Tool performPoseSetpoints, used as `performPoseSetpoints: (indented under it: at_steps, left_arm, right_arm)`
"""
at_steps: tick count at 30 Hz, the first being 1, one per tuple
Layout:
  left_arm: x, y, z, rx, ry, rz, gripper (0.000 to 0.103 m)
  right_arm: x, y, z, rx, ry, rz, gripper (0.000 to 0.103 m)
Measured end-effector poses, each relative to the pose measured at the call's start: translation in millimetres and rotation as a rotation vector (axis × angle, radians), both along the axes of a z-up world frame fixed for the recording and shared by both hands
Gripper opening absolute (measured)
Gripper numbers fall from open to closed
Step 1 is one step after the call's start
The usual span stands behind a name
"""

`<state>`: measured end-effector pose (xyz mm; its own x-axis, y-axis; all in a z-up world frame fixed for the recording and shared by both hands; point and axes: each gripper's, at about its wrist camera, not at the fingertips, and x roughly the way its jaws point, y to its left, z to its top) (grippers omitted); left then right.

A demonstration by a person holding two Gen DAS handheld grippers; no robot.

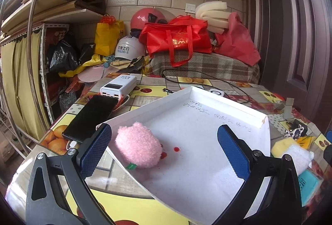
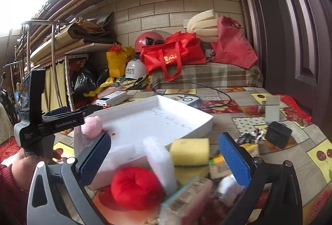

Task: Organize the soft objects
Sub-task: 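Grasp the red plush ball with left tool while right tool grasps a white glove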

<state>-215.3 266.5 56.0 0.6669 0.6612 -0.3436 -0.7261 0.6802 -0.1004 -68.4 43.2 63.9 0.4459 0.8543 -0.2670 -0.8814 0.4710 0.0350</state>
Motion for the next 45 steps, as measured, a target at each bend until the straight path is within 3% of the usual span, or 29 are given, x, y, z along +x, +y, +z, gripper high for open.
performPoseSetpoints:
  at_steps: [4, 7, 12, 16, 20, 23, 25, 27, 30, 35, 41, 45]
  left_arm:
    - [3.3, -32.7, 0.4, 0.024, 0.009, -0.124, 0.103]
    - [10.8, -59.0, -0.7, 0.008, 0.038, -0.268, 0.103]
    - [22.8, -101.2, -3.7, -0.061, 0.07, -0.606, 0.103]
    - [36.2, -114.2, -7.3, -0.125, 0.104, -0.717, 0.103]
    - [43.0, -109.9, -16.0, -0.231, 0.109, -0.763, 0.103]
    - [53.2, -95.4, -22.8, -0.312, 0.12, -0.703, 0.102]
    - [51.7, -88.4, -20.8, -0.297, 0.103, -0.605, 0.102]
    - [49.9, -87.2, -19.4, -0.287, 0.098, -0.571, 0.102]
    - [46.2, -98.7, -15.8, -0.234, 0.103, -0.593, 0.102]
    - [62.8, -121.4, -17.5, -0.141, 0.216, -0.632, 0.102]
    - [90.1, -119.5, -29.3, -0.197, 0.29, -0.585, 0.102]
    - [102.1, -121.0, -36.5, -0.207, 0.349, -0.575, 0.101]
  right_arm:
    - [40.8, -32.8, -1.7, -0.025, 0.052, -0.109, 0.103]
    - [68.8, -55.6, -5.2, -0.04, 0.119, -0.159, 0.103]
    - [91.2, -81.5, -8.6, -0.058, 0.171, -0.171, 0.103]
    - [97.5, -87.1, -10.9, -0.052, 0.205, -0.188, 0.103]
    - [100.2, -85.5, -13.6, -0.074, 0.208, -0.198, 0.103]
    - [99.0, -84.4, -14.2, -0.082, 0.21, -0.199, 0.103]
    - [100.6, -85.7, -15.1, -0.083, 0.215, -0.205, 0.103]
    - [103.3, -87.1, -14.9, -0.079, 0.223, -0.205, 0.103]
    - [106.0, -87.8, -15.3, -0.076, 0.239, -0.193, 0.103]
    - [105.0, -72.1, -18.1, -0.142, 0.257, -0.104, 0.103]
    - [102.6, -27.8, -35.4, -0.336, 0.296, 0.004, 0.103]
    - [107.4, -14.5, -38.4, -0.342, 0.318, 0.034, 0.103]
